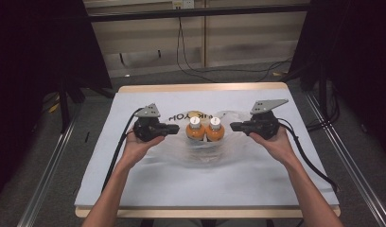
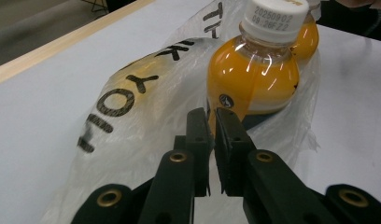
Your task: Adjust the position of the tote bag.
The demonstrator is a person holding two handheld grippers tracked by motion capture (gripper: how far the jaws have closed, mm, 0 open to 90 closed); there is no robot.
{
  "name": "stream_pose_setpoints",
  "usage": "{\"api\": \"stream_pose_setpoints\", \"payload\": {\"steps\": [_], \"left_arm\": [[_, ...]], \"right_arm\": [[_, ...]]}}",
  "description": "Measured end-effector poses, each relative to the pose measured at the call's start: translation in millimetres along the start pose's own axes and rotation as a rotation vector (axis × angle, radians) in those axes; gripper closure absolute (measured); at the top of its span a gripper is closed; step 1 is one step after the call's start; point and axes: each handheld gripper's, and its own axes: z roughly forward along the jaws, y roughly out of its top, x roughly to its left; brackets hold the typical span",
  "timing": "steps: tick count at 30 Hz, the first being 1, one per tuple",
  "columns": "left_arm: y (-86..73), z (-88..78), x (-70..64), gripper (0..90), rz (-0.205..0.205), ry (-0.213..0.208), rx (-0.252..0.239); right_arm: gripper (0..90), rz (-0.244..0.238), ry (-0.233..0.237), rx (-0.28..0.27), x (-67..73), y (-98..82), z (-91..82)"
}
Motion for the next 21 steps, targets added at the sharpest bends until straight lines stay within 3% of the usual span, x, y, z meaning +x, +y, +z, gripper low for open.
{"api": "stream_pose_setpoints", "payload": {"steps": [8,14,20,21], "left_arm": [[-1.9,22.9,-5.1,84.9,0.011,0.004,0.077],[-7.7,34.9,-10.5,85.0,0.092,0.029,0.188],[-13.5,46.9,-9.3,85.0,0.097,0.042,0.234],[-13.9,48.2,-8.5,84.8,0.115,0.039,0.247]], "right_arm": [[90.0,-0.027,0.022,0.058,0.8,2.9,16.1],[90.0,-0.019,0.014,0.126,-0.4,-1.3,27.8],[90.0,-0.031,0.013,0.192,-2.4,-8.5,44.2],[90.0,-0.032,0.015,0.204,-2.3,-9.7,47.2]]}}
